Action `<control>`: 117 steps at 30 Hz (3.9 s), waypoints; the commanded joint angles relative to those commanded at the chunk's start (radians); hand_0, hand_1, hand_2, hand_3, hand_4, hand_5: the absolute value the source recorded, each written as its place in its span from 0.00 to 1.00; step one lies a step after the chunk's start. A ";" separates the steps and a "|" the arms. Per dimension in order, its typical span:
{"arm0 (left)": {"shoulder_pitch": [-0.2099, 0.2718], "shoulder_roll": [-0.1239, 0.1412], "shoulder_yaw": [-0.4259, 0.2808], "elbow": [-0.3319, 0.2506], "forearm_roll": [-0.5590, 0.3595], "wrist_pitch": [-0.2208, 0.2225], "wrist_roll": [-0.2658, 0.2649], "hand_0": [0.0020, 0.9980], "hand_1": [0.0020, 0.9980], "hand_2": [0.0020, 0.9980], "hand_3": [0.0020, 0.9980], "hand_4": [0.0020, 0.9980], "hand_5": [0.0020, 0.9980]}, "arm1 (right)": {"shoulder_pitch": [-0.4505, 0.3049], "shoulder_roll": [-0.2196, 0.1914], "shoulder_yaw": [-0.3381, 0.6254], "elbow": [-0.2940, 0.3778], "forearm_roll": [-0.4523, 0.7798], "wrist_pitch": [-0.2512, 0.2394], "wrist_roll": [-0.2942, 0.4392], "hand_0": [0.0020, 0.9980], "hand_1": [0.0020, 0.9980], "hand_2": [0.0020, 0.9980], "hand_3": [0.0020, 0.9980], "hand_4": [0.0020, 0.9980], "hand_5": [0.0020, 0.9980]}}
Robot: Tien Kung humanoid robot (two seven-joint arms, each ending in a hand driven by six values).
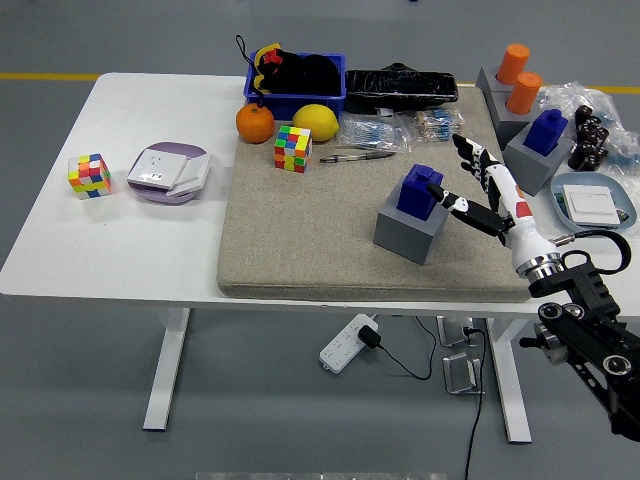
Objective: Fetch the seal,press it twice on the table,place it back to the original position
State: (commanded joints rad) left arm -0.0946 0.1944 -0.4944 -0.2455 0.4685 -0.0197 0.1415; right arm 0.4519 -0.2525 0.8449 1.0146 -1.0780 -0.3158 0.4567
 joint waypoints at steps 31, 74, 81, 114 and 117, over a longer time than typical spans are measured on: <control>-0.010 0.021 -0.017 0.000 0.011 0.001 -0.001 0.72 0.70 0.68 0.72 0.65 0.21 | -0.136 -0.180 0.463 0.180 -0.586 0.277 -0.420 0.90 0.86 0.85 0.82 1.00 0.26; -0.013 0.024 -0.054 0.002 0.034 0.006 -0.004 0.72 0.69 0.68 0.72 0.64 0.22 | -0.199 -0.162 0.651 0.241 -0.675 0.341 -0.511 0.84 0.75 0.77 0.78 1.00 0.19; -0.014 0.023 -0.058 0.001 0.036 0.006 -0.004 0.72 0.69 0.68 0.72 0.64 0.22 | -0.201 -0.158 0.651 0.246 -0.670 0.311 -0.486 0.83 0.73 0.74 0.76 1.00 0.19; -0.009 0.021 -0.062 0.001 0.038 0.008 -0.003 0.72 0.69 0.68 0.72 0.64 0.22 | -0.209 -0.163 0.647 0.280 -0.680 0.316 -0.497 0.81 0.69 0.71 0.71 0.94 0.18; -0.009 0.022 -0.060 0.001 0.037 0.008 -0.003 0.72 0.69 0.68 0.72 0.64 0.22 | -0.211 -0.162 0.649 0.281 -0.678 0.308 -0.489 0.81 0.69 0.71 0.71 0.94 0.18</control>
State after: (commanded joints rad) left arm -0.1032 0.2159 -0.5539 -0.2445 0.5057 -0.0116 0.1384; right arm 0.2412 -0.4142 1.4939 1.2956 -1.7560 -0.0073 -0.0320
